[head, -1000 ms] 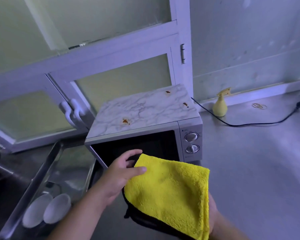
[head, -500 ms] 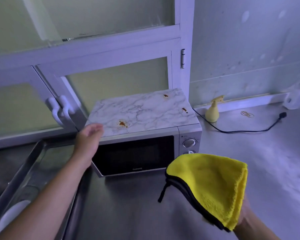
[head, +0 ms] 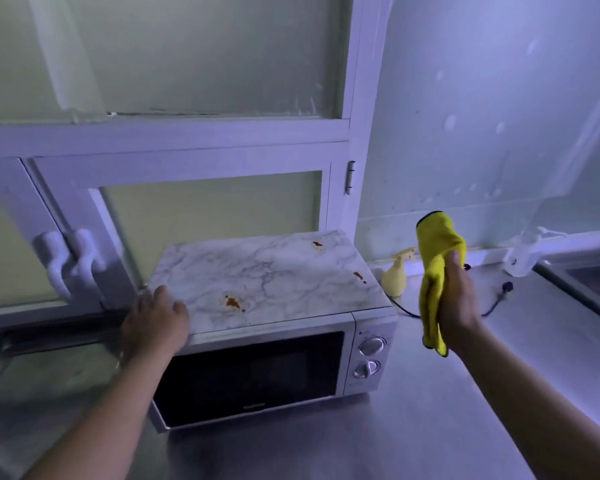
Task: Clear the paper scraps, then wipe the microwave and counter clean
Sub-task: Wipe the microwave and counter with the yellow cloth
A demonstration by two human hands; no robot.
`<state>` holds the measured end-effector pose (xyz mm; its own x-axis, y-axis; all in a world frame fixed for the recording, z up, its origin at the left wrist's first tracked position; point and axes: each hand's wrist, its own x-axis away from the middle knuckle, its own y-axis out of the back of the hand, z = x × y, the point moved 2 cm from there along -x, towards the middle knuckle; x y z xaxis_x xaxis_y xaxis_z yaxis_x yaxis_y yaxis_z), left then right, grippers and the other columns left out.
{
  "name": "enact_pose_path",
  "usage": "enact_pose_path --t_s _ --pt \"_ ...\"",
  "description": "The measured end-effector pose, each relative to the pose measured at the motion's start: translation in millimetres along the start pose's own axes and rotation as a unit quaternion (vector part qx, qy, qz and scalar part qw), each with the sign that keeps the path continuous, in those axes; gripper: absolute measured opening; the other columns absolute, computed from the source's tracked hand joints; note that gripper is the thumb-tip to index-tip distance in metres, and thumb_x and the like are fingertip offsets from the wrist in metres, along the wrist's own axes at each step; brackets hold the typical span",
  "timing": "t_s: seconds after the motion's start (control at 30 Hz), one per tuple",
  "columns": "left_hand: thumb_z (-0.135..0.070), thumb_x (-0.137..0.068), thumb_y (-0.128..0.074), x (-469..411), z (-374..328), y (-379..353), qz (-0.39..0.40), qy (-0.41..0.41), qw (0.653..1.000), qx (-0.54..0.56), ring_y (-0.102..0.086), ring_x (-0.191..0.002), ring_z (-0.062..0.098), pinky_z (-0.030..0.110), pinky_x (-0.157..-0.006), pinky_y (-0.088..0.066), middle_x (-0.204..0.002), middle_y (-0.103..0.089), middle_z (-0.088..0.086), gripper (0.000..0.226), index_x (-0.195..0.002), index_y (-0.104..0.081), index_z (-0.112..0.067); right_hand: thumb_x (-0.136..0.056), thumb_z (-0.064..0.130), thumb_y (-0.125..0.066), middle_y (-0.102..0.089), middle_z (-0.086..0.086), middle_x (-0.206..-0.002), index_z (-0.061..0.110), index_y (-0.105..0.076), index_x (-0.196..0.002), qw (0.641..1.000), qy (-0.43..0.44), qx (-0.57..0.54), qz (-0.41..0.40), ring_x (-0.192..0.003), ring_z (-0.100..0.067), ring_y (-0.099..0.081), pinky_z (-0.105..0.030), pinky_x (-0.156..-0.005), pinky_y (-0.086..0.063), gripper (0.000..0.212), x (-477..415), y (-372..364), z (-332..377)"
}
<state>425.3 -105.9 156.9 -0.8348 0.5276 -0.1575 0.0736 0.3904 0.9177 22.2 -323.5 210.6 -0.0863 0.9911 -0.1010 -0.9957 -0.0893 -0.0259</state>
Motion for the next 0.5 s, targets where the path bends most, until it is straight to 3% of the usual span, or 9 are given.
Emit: enact_pose_path --t_s 0.03,0.07,0.1,0.13,0.2,0.23,0.27,0.33,0.5 --pt "-0.029 -0.096 -0.039 0.0 -0.1 -1.2 0.001 -0.003 1.000 0.001 -0.046 -0.124 0.036 0.046 -0.096 -0.042 -0.134 -0.051 0.018 0.026 -0.112 -0.051 -0.013 -0.092 0.063 -0.031 -0.064 -0.003 -0.065 0.015 -0.064 -0.105 0.997 0.050 0.066 0.010 -0.059 -0.013 -0.062 -0.031 -0.062 -0.049 0.059 -6.6 -16.4 4.3" --pt "-0.029 -0.096 -0.039 -0.7 -0.2 -1.8 0.003 -0.006 1.000 0.000 -0.046 -0.124 0.036 0.046 -0.097 -0.042 -0.135 -0.051 0.018 0.026 -0.114 -0.051 -0.014 -0.092 0.062 -0.030 -0.068 -0.006 -0.072 0.017 -0.062 -0.115 0.986 0.089 0.140 0.033 -0.073 -0.015 -0.067 -0.033 -0.072 -0.054 0.060 -13.0 -30.7 2.1" --pt "-0.029 -0.096 -0.038 -1.1 0.3 -2.1 0.003 -0.007 1.000 -0.001 -0.045 -0.125 0.036 0.046 -0.098 -0.041 -0.137 -0.050 0.018 0.027 -0.116 -0.051 -0.014 -0.094 0.058 -0.029 -0.070 -0.011 -0.095 0.020 -0.057 -0.129 0.968 0.113 0.215 0.064 -0.099 -0.022 -0.066 -0.038 -0.091 -0.051 0.059 -20.3 -47.2 -4.6" --pt "-0.028 -0.097 -0.038 -1.2 1.0 -1.9 0.002 -0.004 1.000 -0.003 -0.044 -0.127 0.036 0.045 -0.099 -0.040 -0.139 -0.049 0.017 0.029 -0.119 -0.050 -0.013 -0.098 0.053 -0.029 -0.063 -0.013 -0.126 0.022 -0.048 -0.141 0.938 0.107 0.312 0.105 -0.126 -0.026 -0.053 -0.042 -0.108 -0.039 0.056 -28.8 -63.1 -14.9" --pt "-0.028 -0.097 -0.037 0.2 0.6 -2.3 0.000 0.001 1.000 -0.010 -0.042 -0.128 0.035 0.044 -0.100 -0.039 -0.141 -0.048 0.016 0.032 -0.122 -0.049 -0.014 -0.104 0.047 -0.026 -0.029 -0.003 -0.161 0.030 -0.028 -0.154 0.827 0.108 0.512 0.204 -0.148 -0.024 -0.022 -0.044 -0.116 -0.020 0.053 -41.6 -92.9 -40.0" --pt "-0.029 -0.097 -0.037 0.9 0.2 -2.9 -0.001 0.001 1.000 -0.013 -0.042 -0.128 0.035 0.044 -0.101 -0.039 -0.141 -0.048 0.016 0.031 -0.122 -0.049 -0.014 -0.104 0.050 -0.022 -0.014 0.004 -0.166 0.035 -0.020 -0.156 0.768 0.110 0.582 0.246 -0.152 -0.021 -0.010 -0.047 -0.118 -0.016 0.054 -47.0 -102.5 -55.0" --pt "-0.029 -0.097 -0.037 0.4 -0.2 -3.3 -0.006 0.000 1.000 -0.015 -0.042 -0.128 0.035 0.044 -0.100 -0.040 -0.140 -0.048 0.015 0.031 -0.121 -0.049 -0.015 -0.102 0.056 -0.019 -0.003 0.011 -0.167 0.040 -0.012 -0.156 0.740 0.090 0.609 0.271 -0.153 -0.018 -0.001 -0.050 -0.120 -0.013 0.057 -50.4 -110.6 -63.1" --pt "-0.030 -0.097 -0.038 -1.1 -0.2 -5.2 -0.016 0.000 1.000 -0.015 -0.043 -0.127 0.034 0.044 -0.099 -0.040 -0.138 -0.048 0.014 0.029 -0.118 -0.050 -0.015 -0.098 0.064 -0.017 0.008 0.015 -0.166 0.044 -0.001 -0.156 0.732 0.058 0.615 0.287 -0.153 -0.016 0.009 -0.052 -0.121 -0.005 0.063 -62.4 -117.8 -71.1" --pt "-0.031 -0.097 -0.037 -1.9 1.8 -8.0 -0.011 -0.004 1.000 -0.021 -0.039 -0.131 0.034 0.045 -0.102 -0.038 -0.145 -0.043 0.013 0.034 -0.126 -0.047 -0.016 -0.096 0.068 -0.015 0.010 0.014 -0.166 0.037 0.003 -0.157 0.730 0.050 0.623 0.277 -0.153 -0.015 0.011 -0.052 -0.122 -0.001 0.071 -63.1 -121.1 -68.9"
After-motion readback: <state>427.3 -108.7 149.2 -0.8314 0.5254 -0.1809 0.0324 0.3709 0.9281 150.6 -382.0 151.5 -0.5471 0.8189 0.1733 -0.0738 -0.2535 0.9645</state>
